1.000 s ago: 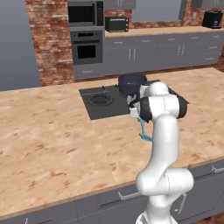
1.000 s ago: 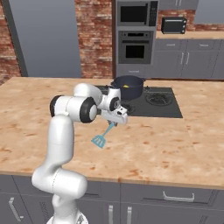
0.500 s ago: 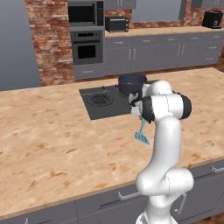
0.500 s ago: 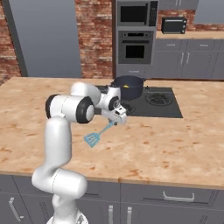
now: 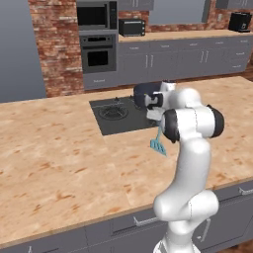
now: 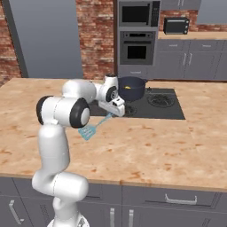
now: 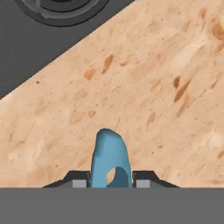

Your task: Put the corn and mushroom in the pot. Retrieve the spatula and lightly stir the vegetables in the pot.

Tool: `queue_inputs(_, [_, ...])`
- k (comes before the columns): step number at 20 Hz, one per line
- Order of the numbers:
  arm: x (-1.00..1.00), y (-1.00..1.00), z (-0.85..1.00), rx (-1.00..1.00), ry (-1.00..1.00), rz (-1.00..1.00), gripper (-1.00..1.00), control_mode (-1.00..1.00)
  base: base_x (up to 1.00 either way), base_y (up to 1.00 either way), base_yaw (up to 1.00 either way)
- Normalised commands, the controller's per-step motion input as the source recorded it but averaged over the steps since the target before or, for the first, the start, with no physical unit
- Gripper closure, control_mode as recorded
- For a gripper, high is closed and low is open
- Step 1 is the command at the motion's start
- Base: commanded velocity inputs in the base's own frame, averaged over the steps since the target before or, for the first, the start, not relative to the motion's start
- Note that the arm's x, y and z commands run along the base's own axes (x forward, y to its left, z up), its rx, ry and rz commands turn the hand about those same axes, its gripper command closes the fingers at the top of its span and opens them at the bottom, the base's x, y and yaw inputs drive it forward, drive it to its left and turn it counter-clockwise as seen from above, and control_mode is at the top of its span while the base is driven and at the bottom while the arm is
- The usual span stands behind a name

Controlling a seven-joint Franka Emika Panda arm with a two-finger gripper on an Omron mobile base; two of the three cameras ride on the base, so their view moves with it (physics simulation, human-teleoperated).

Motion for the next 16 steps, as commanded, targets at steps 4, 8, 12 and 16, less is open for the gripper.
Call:
queue_inputs(4, [-0.11, 0.19, 0.87, 0.0, -0.08, 0.14, 1.0, -1.0, 0.0, 0.0, 0.0])
queue_inputs(8, [-0.03, 0.27, 0.94, 0.01, -0.04, 0.24, 1.0, -1.0, 0.0, 0.0, 0.0])
queue_inputs(12, [-0.07, 0.18, 0.83, 0.09, -0.1, 0.37, 1.0, -1.0, 0.0, 0.0, 0.0])
queue_inputs(16, [-0.09, 0.15, 0.76, 0.21, -0.23, 0.44, 1.0, -1.0, 0.0, 0.0, 0.0])
